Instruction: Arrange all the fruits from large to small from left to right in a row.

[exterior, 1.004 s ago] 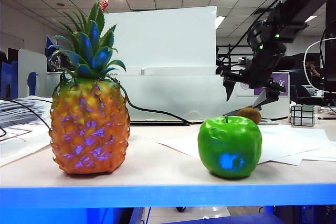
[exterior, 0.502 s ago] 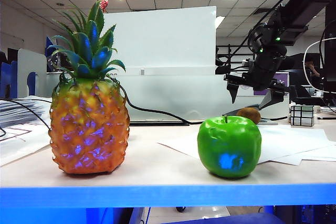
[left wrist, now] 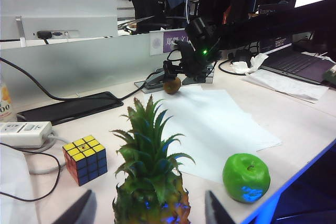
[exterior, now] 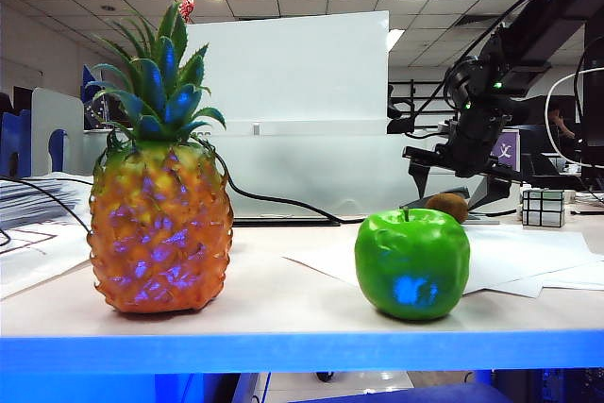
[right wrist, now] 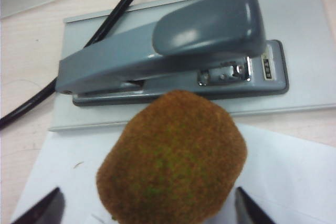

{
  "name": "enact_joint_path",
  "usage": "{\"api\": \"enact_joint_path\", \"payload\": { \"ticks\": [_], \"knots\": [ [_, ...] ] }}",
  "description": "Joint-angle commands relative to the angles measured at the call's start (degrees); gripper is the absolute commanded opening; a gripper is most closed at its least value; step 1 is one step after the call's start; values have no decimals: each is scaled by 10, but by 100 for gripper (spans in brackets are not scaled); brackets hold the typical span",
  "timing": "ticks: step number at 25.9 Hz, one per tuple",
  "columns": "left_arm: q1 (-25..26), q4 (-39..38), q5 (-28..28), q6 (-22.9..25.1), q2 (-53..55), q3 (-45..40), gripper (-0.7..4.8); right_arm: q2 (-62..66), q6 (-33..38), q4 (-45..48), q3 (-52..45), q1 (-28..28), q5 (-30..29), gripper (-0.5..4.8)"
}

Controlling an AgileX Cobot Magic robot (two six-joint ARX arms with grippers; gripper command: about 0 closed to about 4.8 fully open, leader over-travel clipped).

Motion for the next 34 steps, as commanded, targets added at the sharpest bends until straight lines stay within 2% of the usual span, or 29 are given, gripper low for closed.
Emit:
{"api": "enact_joint_path", "payload": {
  "ticks": [1,14,18,20,24,31,33,34],
  "knots": [
    [0,6,0,0,0,1,274,4,3,14,2,1,2,387],
    [0,5,0,0,0,1,274,16,3,45,2,2,13,382],
    [0,5,0,0,0,1,274,16,3,52,2,2,14,267],
    [0,5,0,0,0,1,274,16,3,52,2,2,15,241],
    [0,5,0,0,0,1,274,16,3,52,2,2,16,236],
    [0,6,0,0,0,1,274,16,3,53,2,2,14,113],
    [0,6,0,0,0,1,274,16,3,50,2,2,8,49],
    [0,6,0,0,0,1,274,16,3,49,3,2,1,0]
  ]
}}
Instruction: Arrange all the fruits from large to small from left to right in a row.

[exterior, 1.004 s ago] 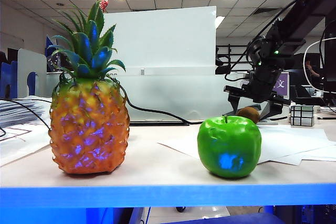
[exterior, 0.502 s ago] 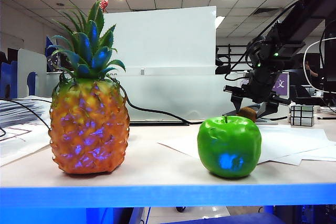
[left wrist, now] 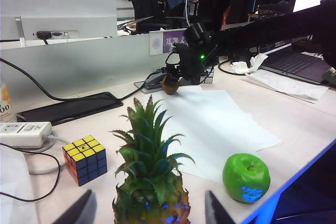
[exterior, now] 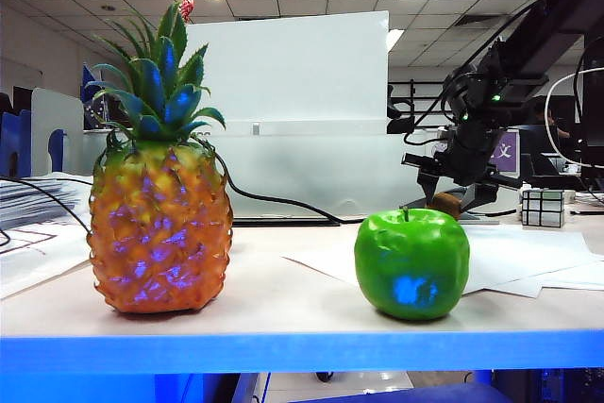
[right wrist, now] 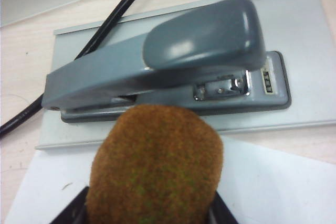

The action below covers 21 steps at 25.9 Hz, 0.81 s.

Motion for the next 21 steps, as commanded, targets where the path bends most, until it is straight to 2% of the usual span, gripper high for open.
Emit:
{"api": "enact_joint_path", "payload": {
  "ticks": [1,8,11,14,16,19,21],
  "knots": [
    [0,6,0,0,0,1,274,-3,0,9,3,1,-19,-2],
    [0,6,0,0,0,1,274,-18,-11,3,4,1,-98,-2],
    [0,6,0,0,0,1,274,-39,-86,-11,3,1,-162,-2],
    [0,6,0,0,0,1,274,-70,-139,-59,3,1,-163,-2],
    [0,6,0,0,0,1,274,-95,-150,-99,3,1,-165,-2],
    [0,6,0,0,0,1,274,-136,-202,-152,2,1,-191,-2],
    [0,6,0,0,0,1,274,-165,-199,-169,0,0,-199,-2]
  ]
}}
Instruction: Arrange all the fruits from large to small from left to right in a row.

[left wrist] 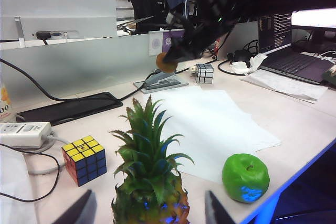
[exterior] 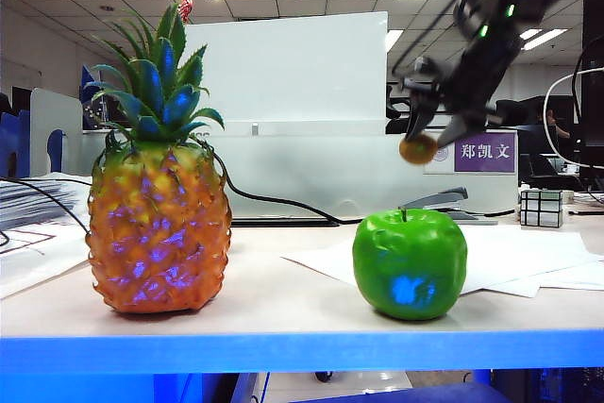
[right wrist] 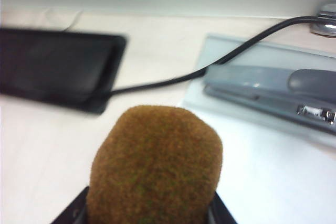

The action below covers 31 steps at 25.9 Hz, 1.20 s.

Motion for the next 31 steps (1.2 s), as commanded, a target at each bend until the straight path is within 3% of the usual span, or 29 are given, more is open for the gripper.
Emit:
{"api": "enact_joint_path", "payload": {
  "ticks": [1,9,12,14,19,24,28,31],
  "knots": [
    [0,6,0,0,0,1,274,-55,-20,-40,-1,-3,-22,-2],
    [0,7,0,0,0,1,274,-192,-71,-222,0,15,56,-2],
    [0,8,-2,0,0,1,274,-242,-111,-299,-2,59,143,-3],
    [0,7,-2,0,0,1,274,-276,-115,-315,-11,90,198,-2],
    [-3,7,-2,0,0,1,274,-337,-109,-370,-16,163,240,-3],
    [-18,6,-3,0,0,1,274,-357,-103,-454,-18,228,379,-3],
    [-36,5,-18,0,0,1,274,-377,-90,-454,-61,269,428,-3],
    [-38,5,-15,0,0,1,274,-381,-81,-454,-89,277,426,-2]
  ]
}}
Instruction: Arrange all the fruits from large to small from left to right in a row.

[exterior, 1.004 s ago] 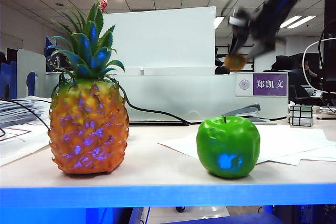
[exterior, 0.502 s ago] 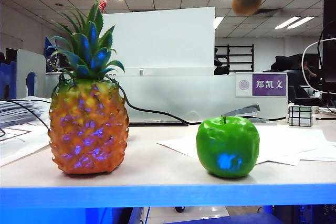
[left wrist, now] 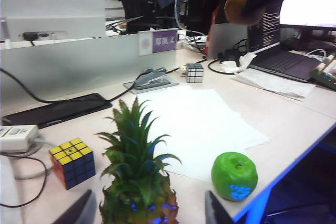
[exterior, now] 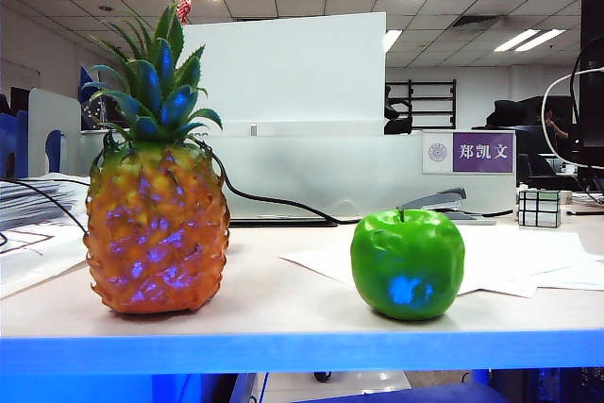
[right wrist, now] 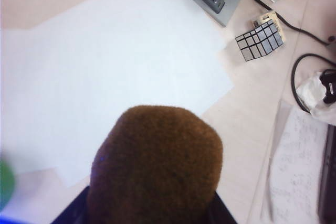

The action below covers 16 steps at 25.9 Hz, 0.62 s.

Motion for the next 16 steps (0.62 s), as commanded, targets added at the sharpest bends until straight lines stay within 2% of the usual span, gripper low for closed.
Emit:
{"api": "enact_joint_path", "payload": {
  "ticks": [1,6,11,16],
  "knots": [
    [-1,5,0,0,0,1,274,-7,13,8,-25,4,-2,-2],
    [-1,5,8,0,-2,1,274,-4,20,8,-70,4,-51,-3],
    [-1,5,5,0,-2,1,274,0,20,9,-132,-15,-53,-2],
    [-2,5,5,0,-2,1,274,-1,23,9,-208,-38,-84,-2]
  ]
}}
